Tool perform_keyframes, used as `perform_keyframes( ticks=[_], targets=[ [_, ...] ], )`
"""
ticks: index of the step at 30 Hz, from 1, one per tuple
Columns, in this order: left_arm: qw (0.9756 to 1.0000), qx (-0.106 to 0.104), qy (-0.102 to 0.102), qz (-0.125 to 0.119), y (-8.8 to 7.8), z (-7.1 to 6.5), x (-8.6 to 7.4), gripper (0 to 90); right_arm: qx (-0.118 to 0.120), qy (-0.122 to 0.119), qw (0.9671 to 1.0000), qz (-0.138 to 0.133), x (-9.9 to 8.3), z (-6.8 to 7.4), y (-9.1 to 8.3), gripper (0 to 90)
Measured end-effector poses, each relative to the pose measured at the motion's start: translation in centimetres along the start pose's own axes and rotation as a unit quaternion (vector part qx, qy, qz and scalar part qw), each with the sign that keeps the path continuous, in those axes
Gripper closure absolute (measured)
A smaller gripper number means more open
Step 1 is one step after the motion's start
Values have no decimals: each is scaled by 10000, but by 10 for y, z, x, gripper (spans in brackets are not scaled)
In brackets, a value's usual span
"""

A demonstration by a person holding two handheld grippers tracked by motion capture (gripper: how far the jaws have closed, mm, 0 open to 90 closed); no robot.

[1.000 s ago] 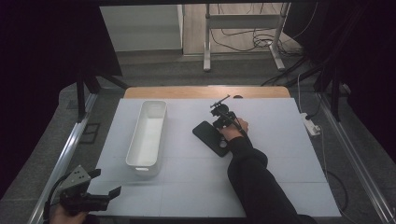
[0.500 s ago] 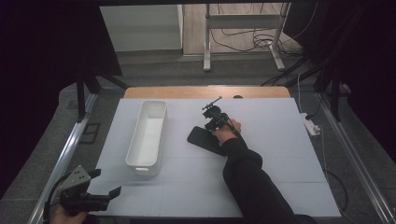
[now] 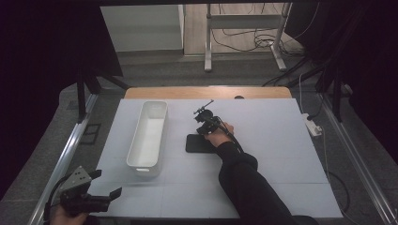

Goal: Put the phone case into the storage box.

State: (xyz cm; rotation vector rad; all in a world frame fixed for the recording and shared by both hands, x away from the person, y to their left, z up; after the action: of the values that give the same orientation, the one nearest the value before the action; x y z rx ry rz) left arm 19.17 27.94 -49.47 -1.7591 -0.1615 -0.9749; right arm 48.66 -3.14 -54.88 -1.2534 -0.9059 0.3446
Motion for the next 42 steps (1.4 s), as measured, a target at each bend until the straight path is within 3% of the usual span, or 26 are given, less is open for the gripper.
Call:
perform_keyframes(
  ticks=[12,20,30,42],
  targets=[
    [10000,6,11,14,0,-1,0,14,188,-279,9994,97,-4,24,0,890],
    [10000,20,13,24,0,0,0,15,291,-508,9981,171,-18,39,-6,886],
    [10000,28,2,22,0,0,0,15,267,-718,9965,325,-38,48,-16,886],
    [10000,38,1,16,0,0,0,15,275,-792,9955,432,-61,53,-27,889]
  ],
)
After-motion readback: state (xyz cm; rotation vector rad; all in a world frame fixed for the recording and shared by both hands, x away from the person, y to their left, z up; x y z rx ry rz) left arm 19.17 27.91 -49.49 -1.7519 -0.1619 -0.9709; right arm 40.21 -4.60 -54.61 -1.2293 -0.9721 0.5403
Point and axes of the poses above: each handheld gripper's, and its own axes: y roughly forward along the jaws, x roughly out of its top, z roughly to its left, the point moved 4 cm from there along y, roughly forward along the jaws, and after that the axes turned 8 degrees about z, right-handed, at the moved point
